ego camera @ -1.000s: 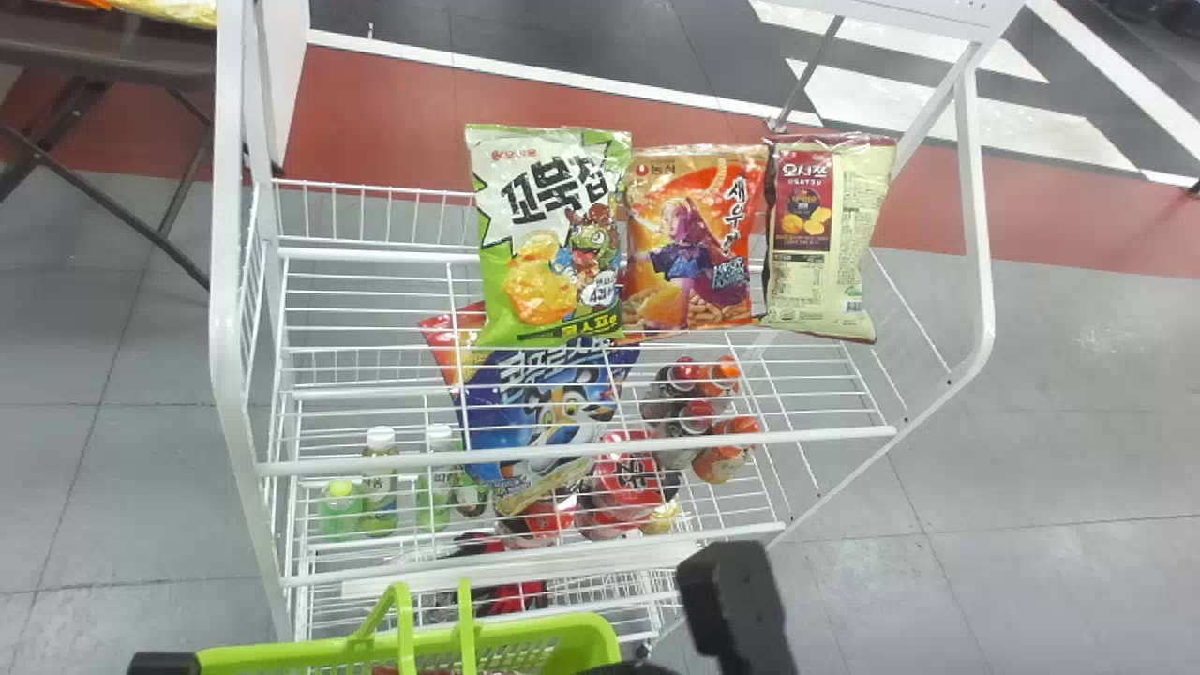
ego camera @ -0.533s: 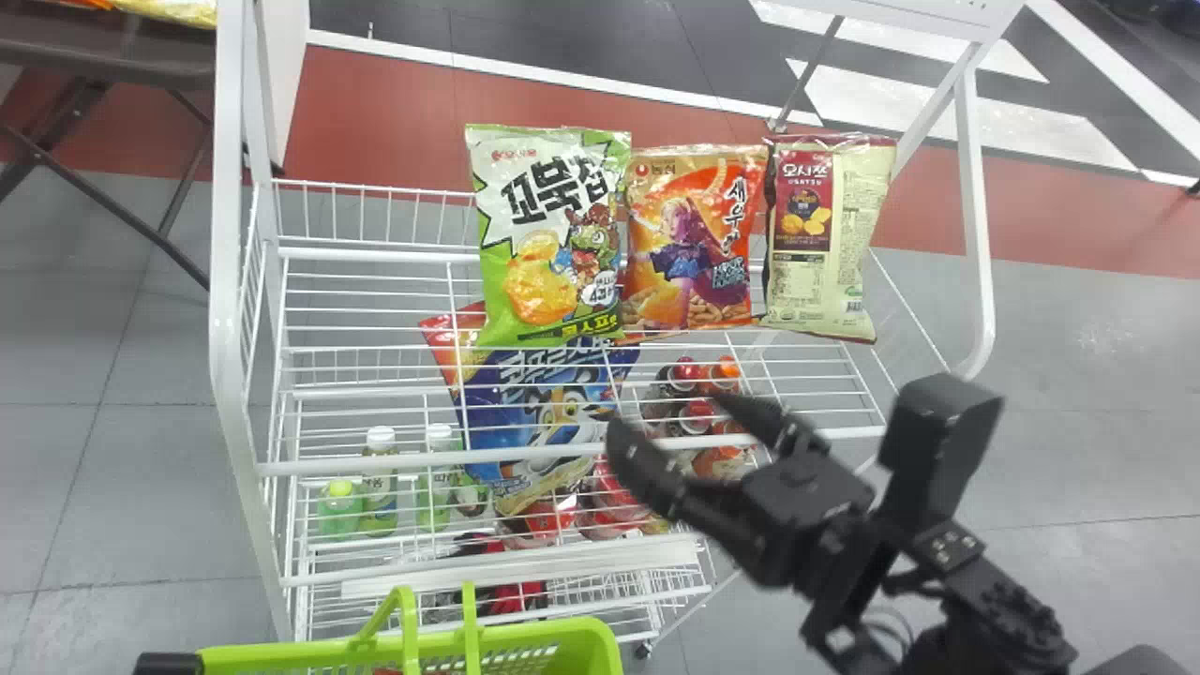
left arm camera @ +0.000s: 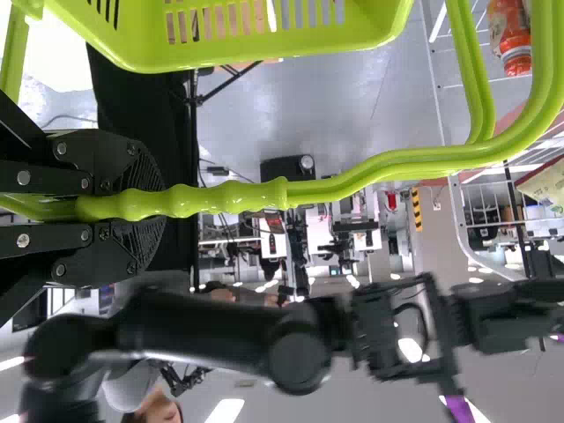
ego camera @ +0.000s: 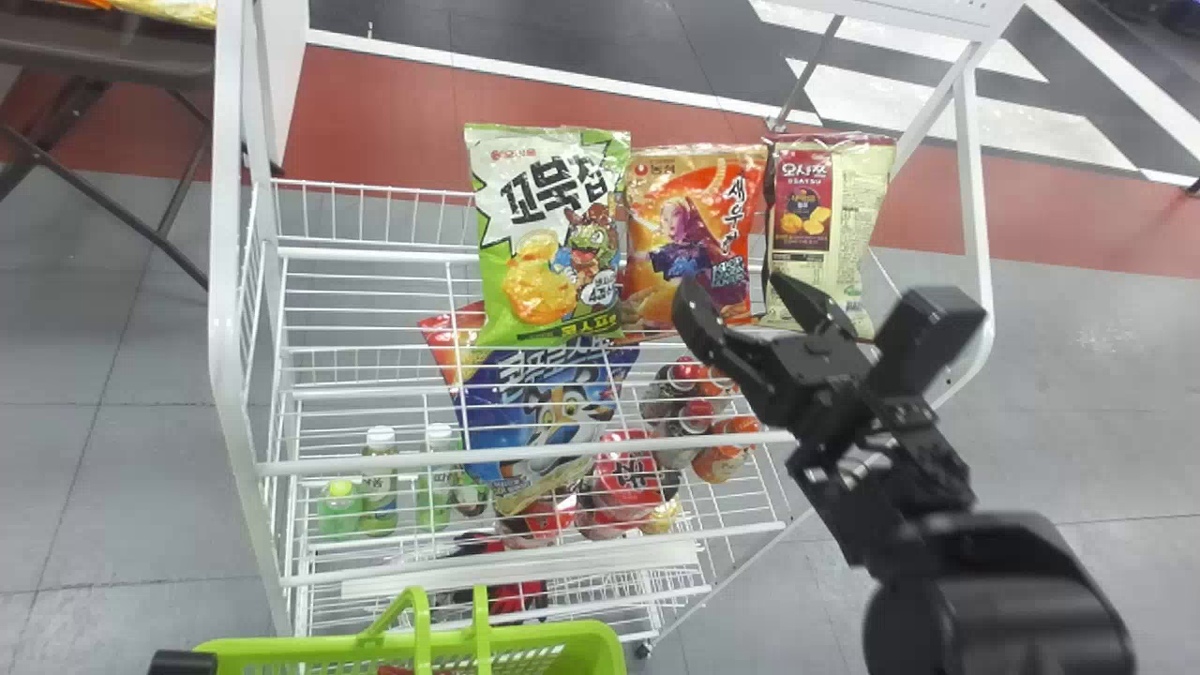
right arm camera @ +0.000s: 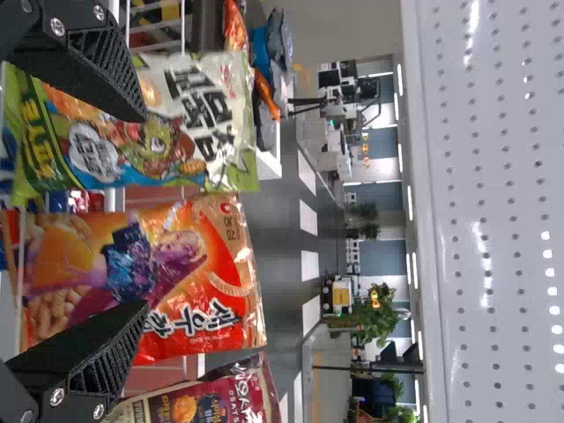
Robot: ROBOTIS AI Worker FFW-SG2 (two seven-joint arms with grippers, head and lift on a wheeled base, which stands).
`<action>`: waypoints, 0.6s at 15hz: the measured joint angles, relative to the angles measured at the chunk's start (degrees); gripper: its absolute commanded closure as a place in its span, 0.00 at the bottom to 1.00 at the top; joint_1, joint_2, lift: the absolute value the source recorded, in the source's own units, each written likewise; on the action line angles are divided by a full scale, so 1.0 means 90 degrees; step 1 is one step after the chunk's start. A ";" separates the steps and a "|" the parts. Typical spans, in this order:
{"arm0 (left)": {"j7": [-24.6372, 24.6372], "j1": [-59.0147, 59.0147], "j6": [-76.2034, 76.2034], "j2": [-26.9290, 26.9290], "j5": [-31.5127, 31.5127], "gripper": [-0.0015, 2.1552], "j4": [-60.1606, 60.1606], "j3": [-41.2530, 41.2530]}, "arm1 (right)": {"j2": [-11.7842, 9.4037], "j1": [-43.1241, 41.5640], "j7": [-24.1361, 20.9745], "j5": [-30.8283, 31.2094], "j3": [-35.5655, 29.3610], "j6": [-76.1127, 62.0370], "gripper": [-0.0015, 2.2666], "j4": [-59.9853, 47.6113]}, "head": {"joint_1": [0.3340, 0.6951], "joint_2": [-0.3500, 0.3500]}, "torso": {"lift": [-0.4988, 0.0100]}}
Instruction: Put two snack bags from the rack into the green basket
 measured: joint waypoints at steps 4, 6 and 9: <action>-0.0003 -0.0007 0.0000 0.0036 -0.0003 0.68 0.0046 0.0030 | 0.0004 -0.1220 0.0005 0.0622 0.0134 0.0297 0.03 0.1198 | 1.00 0.00 | 0.97; -0.0019 -0.0021 0.0000 0.0045 -0.0003 0.68 0.0067 0.0075 | 0.0004 -0.1588 0.0008 0.0753 0.0144 0.0335 0.03 0.1674 | 1.00 0.00 | 0.97; -0.0022 -0.0086 0.0000 0.0050 -0.0003 0.68 0.0135 0.0099 | 0.0004 -0.2004 0.0084 0.1066 0.0230 0.0357 0.03 0.2237 | 1.00 0.00 | 0.97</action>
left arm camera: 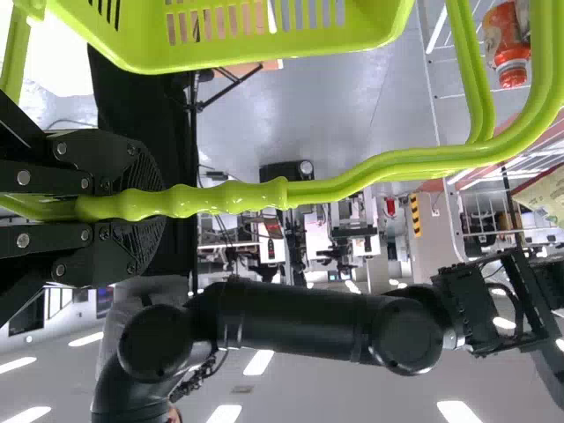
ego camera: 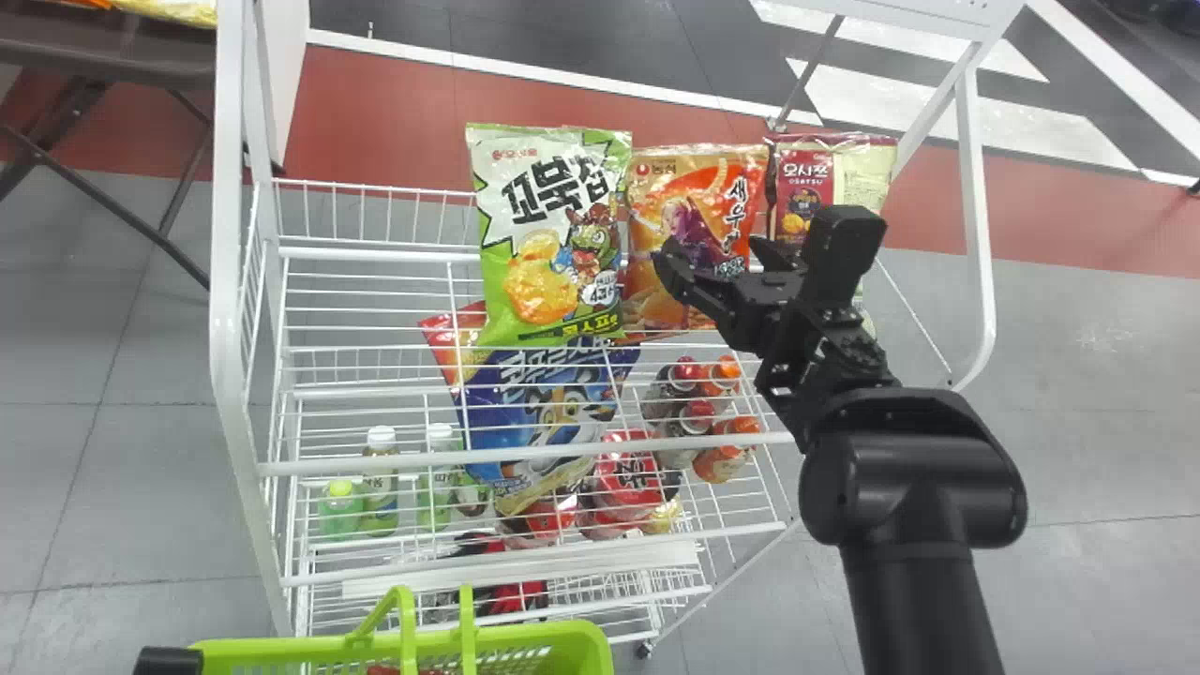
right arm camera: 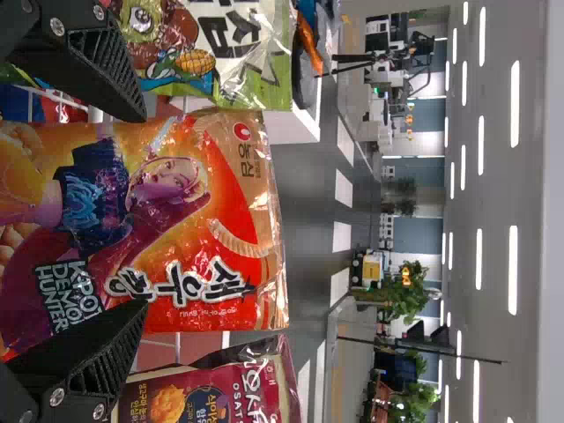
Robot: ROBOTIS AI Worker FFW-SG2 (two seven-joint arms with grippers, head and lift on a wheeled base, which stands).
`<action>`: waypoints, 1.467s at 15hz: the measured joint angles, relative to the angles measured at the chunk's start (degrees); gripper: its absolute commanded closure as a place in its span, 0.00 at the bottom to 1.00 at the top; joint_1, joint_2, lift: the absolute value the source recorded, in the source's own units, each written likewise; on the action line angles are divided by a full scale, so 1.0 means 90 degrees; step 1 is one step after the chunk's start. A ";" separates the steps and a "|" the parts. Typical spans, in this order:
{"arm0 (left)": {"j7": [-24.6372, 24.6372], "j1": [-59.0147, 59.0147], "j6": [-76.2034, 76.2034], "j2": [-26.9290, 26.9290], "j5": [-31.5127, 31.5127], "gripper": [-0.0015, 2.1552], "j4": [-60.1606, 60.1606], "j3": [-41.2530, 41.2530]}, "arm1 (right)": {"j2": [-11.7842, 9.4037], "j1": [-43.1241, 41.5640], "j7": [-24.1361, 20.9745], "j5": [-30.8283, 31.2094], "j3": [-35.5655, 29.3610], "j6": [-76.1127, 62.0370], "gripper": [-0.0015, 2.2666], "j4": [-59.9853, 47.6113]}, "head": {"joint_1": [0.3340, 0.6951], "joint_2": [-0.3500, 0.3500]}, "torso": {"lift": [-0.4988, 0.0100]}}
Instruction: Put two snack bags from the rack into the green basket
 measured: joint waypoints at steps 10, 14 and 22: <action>-0.0097 -0.0091 0.0000 0.0049 0.0000 0.68 0.0195 0.0033 | 0.0005 -0.1038 0.0261 0.0164 0.0148 0.0085 0.88 0.1472 | 1.00 0.00 | 0.97; -0.0093 -0.0153 0.0000 0.0049 -0.0008 0.68 0.0277 0.0053 | 0.0077 -0.0960 0.0100 0.0116 0.0186 0.0016 0.94 0.1438 | 1.00 0.00 | 0.97; -0.0030 -0.0304 0.0000 0.0049 -0.0019 0.68 0.0335 0.0020 | 0.0098 -0.0942 -0.0313 0.0050 -0.0109 -0.0039 0.94 0.1378 | 1.00 0.00 | 0.97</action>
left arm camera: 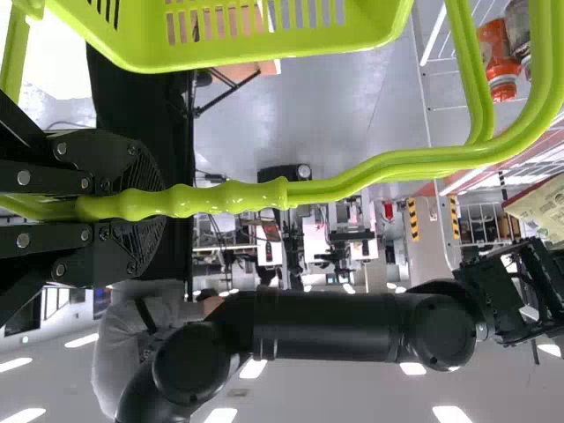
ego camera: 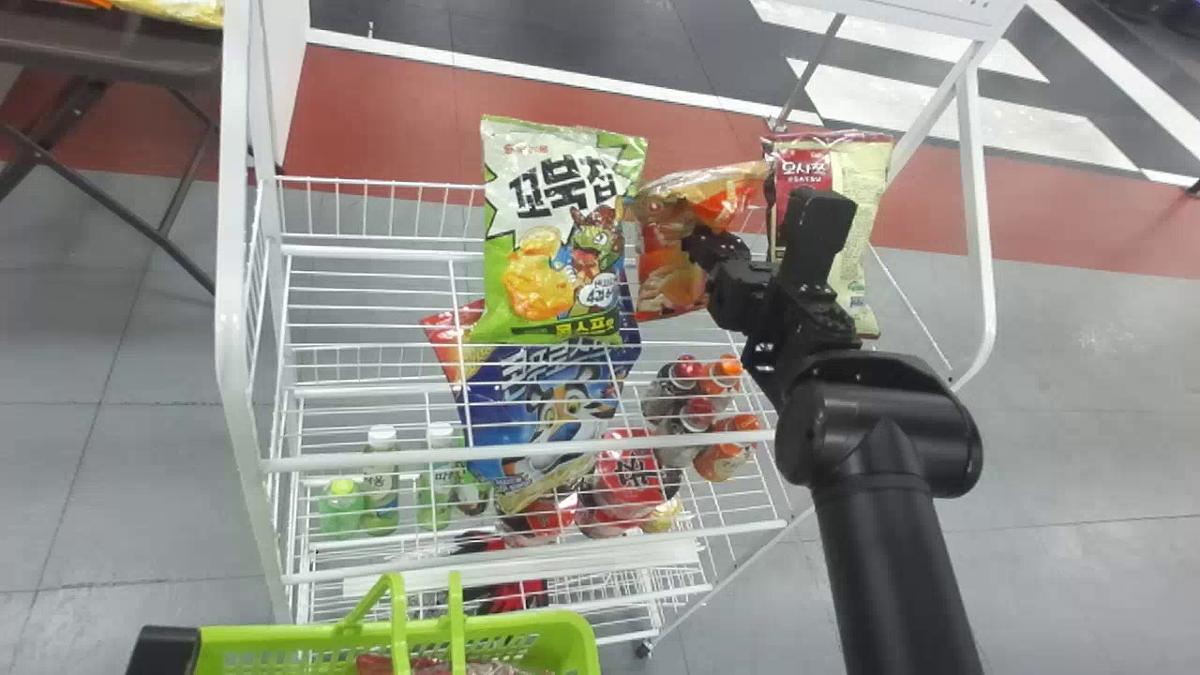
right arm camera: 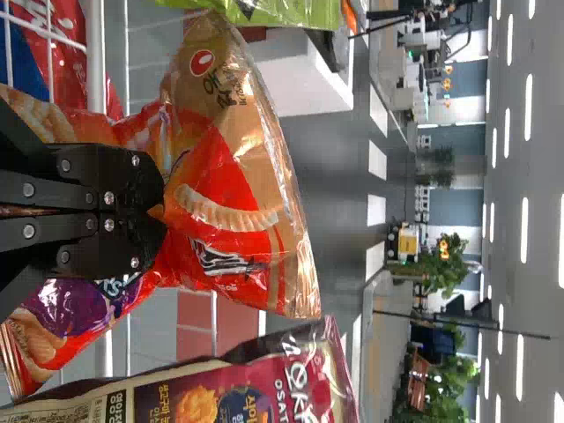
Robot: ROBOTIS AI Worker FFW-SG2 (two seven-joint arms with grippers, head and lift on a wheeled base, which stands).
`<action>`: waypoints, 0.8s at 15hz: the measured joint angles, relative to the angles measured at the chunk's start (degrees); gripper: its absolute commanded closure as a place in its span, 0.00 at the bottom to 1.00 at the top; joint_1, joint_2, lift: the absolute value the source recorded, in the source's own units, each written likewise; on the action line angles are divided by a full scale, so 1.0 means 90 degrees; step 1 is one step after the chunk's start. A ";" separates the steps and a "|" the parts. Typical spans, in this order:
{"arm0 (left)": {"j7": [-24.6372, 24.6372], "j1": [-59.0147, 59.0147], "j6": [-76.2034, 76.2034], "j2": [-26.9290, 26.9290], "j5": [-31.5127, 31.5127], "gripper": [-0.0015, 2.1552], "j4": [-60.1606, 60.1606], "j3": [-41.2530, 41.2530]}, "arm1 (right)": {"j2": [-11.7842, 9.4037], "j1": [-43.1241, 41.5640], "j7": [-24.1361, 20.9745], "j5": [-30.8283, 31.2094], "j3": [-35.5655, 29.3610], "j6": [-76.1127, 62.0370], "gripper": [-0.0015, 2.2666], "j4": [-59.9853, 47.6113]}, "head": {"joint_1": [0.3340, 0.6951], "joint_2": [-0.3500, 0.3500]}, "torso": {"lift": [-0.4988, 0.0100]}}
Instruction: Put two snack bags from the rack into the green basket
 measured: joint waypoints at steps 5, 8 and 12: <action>0.0042 -0.0074 0.0000 0.0000 -0.0017 0.68 0.0001 -0.0050 | 0.0046 -0.0029 -0.0029 -0.0183 -0.0251 0.0036 0.94 -0.0066 | 1.00 0.00 | 0.97; 0.0050 -0.0099 0.0000 0.0000 -0.0037 0.68 -0.0001 -0.0084 | 0.0071 0.0137 -0.0013 -0.0603 -0.0354 0.0194 0.94 -0.0406 | 1.00 0.00 | 0.97; 0.0050 -0.0080 0.0000 0.0000 -0.0039 0.68 -0.0049 -0.0092 | 0.0087 0.0664 -0.0012 -0.1081 -0.0350 0.0454 0.94 -0.1295 | 1.00 0.00 | 0.97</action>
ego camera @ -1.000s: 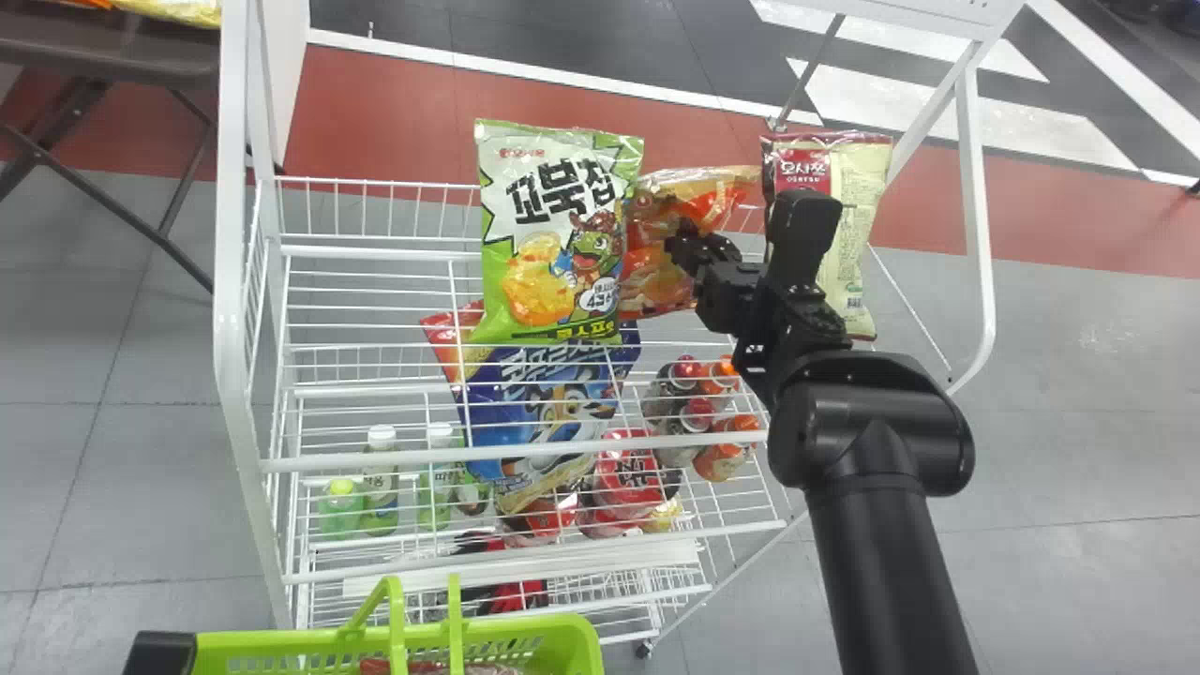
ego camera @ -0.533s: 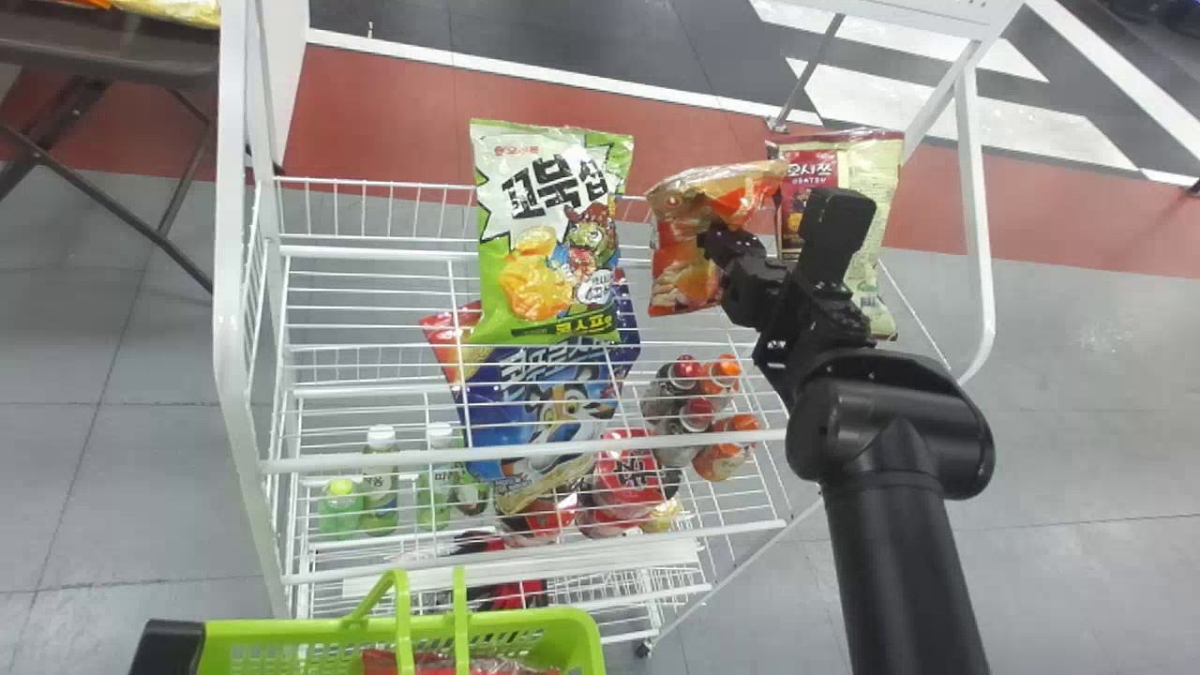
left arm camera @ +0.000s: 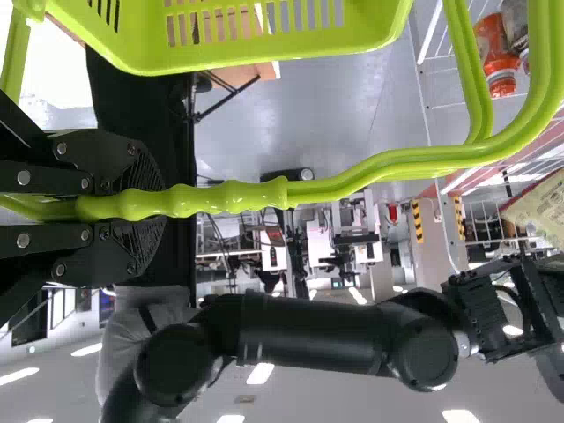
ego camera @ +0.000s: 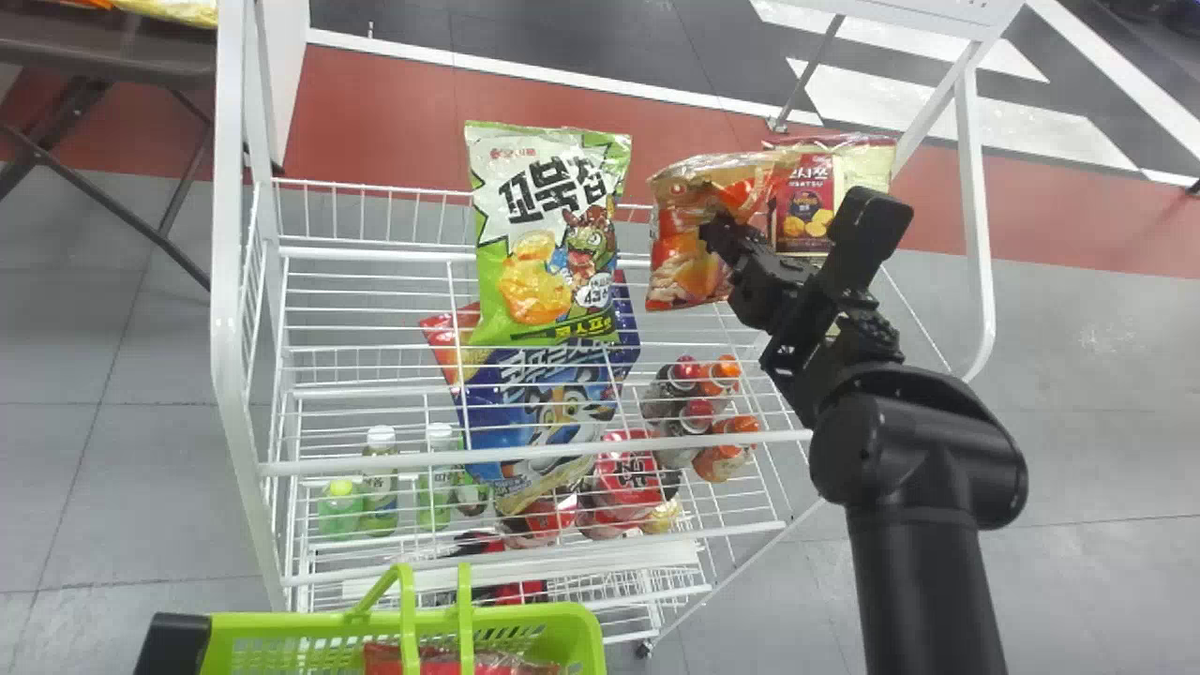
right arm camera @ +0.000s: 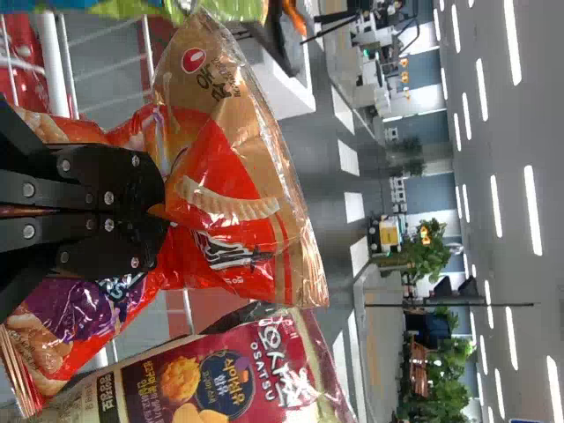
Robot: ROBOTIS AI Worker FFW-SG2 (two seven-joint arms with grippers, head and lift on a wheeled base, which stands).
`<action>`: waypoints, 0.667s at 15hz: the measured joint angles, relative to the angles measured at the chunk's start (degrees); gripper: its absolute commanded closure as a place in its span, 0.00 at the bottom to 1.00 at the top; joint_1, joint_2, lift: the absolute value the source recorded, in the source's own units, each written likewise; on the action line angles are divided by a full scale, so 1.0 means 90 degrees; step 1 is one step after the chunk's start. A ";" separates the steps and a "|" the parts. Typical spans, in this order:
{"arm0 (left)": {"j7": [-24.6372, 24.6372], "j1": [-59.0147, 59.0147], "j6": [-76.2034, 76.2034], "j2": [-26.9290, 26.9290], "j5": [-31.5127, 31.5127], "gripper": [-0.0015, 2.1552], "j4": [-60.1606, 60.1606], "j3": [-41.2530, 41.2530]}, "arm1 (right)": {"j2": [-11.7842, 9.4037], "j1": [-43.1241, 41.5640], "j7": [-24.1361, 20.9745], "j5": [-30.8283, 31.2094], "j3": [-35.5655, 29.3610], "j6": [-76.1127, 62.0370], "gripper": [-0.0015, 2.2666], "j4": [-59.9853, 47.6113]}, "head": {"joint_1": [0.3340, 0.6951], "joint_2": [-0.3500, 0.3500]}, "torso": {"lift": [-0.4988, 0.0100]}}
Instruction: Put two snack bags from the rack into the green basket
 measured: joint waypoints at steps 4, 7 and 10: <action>-0.0012 0.0043 0.0000 0.0015 0.0000 0.68 -0.0036 -0.0024 | 0.0071 0.0593 -0.0008 -0.0421 -0.0194 0.0314 0.94 -0.1012 | 1.00 0.00 | 0.97; -0.0020 0.0059 0.0000 0.0020 0.0002 0.68 -0.0059 -0.0033 | 0.0134 0.1153 -0.0001 -0.0896 -0.0490 0.0837 0.94 -0.1973 | 1.00 0.00 | 0.97; -0.0010 0.0059 0.0000 0.0020 -0.0011 0.68 -0.0072 -0.0062 | 0.0296 0.1969 0.0057 -0.1308 -0.0882 0.1319 0.94 -0.3203 | 1.00 0.00 | 0.97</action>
